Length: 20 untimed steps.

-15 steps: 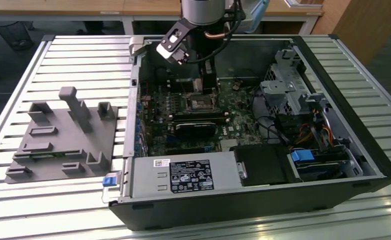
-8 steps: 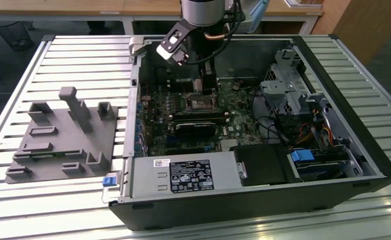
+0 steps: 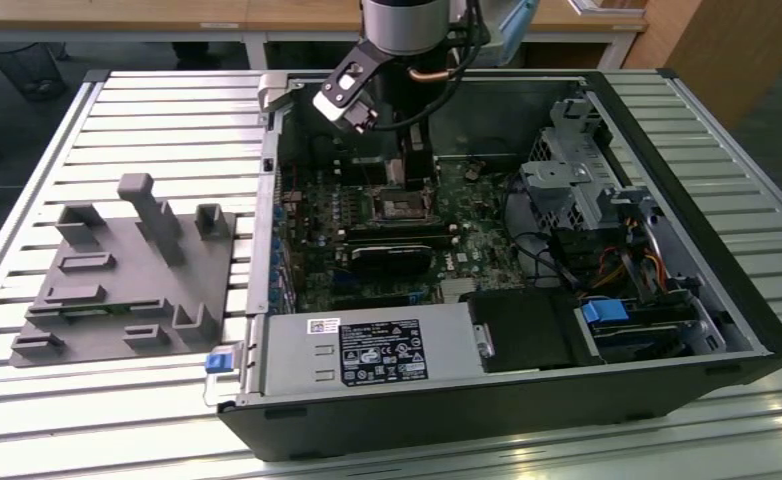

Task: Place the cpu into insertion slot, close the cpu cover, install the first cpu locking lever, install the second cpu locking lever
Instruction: 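Place the cpu into insertion slot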

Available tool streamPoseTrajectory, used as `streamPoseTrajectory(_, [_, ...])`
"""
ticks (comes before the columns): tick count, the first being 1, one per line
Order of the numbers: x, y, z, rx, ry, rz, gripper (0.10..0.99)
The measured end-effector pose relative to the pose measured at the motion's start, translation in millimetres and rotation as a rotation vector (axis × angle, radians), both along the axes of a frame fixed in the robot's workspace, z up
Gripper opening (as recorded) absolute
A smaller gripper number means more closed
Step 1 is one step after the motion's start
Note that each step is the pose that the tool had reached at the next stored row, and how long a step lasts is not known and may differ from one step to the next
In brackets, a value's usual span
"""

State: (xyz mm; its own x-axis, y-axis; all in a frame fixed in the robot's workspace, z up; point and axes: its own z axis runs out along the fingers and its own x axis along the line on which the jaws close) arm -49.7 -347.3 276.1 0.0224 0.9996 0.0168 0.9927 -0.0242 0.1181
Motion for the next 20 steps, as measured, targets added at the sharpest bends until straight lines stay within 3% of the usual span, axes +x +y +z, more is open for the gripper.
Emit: streamPoseTrajectory(20, [-0.2, 0.0, -10.6, 0.0, -0.0001, 0.0, 0.541])
